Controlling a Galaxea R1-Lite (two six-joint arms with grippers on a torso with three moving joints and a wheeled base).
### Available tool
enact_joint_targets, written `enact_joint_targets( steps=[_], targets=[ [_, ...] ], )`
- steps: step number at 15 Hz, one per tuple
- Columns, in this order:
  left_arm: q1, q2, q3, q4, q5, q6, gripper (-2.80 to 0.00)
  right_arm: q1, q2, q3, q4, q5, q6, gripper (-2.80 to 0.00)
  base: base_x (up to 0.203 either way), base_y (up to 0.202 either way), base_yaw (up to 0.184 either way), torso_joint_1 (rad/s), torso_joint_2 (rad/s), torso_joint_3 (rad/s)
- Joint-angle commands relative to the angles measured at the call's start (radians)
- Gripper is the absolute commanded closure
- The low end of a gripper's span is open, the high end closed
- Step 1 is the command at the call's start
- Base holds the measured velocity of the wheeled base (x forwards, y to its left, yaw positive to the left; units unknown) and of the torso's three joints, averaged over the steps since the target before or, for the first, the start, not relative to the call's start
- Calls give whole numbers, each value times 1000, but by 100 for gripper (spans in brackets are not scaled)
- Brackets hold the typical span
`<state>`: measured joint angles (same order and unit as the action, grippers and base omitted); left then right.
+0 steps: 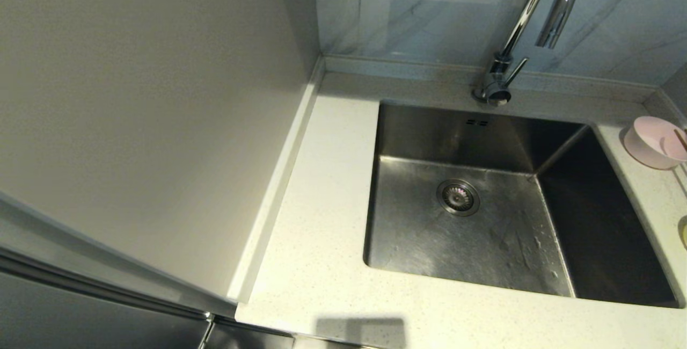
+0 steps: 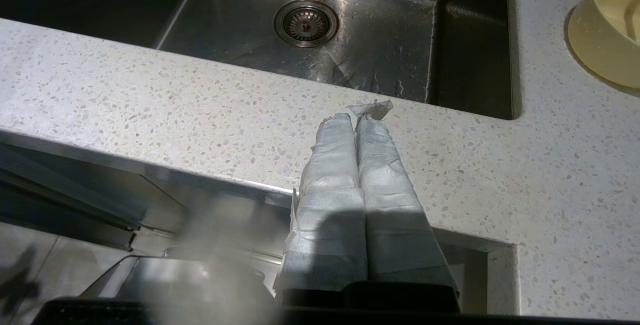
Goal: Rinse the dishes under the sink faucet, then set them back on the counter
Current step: Put the chopsticks into the sink
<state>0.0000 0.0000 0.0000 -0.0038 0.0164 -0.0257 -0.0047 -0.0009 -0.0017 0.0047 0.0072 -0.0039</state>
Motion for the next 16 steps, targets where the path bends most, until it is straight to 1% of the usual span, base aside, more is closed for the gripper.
enact_joint_targets(
  steps=[1,6,8,10,11,13,14,15,16],
  targets=[
    [0,-3,0,-1,0,0,0,0,1,0,0,0,-1,0,0,0,0,0,0,0],
    [0,-3,0,-1,0,0,0,0,8,-6,5,2,-10,0,0,0,0,0,0,0],
    [0,-3,0,-1,0,0,0,0,69,-35,3,1,-9,0,0,0,0,0,0,0],
    [0,-3,0,-1,0,0,0,-2,187,-94,1,2,-10,0,0,0,0,0,0,0],
    [0,-3,0,-1,0,0,0,-9,281,-146,2,2,-11,0,0,0,0,0,0,0],
    [0,-3,0,-1,0,0,0,-36,493,-322,17,3,-15,0,0,0,0,0,0,0],
    [0,-3,0,-1,0,0,0,-49,586,-466,48,1,-24,0,0,0,0,0,0,0],
    [0,-3,0,-1,0,0,0,-63,664,-610,108,-7,-35,0,0,0,0,0,0,0],
    [0,-3,0,-1,0,0,0,-82,735,-758,204,-23,-51,0,0,0,0,0,0,0]
  ],
)
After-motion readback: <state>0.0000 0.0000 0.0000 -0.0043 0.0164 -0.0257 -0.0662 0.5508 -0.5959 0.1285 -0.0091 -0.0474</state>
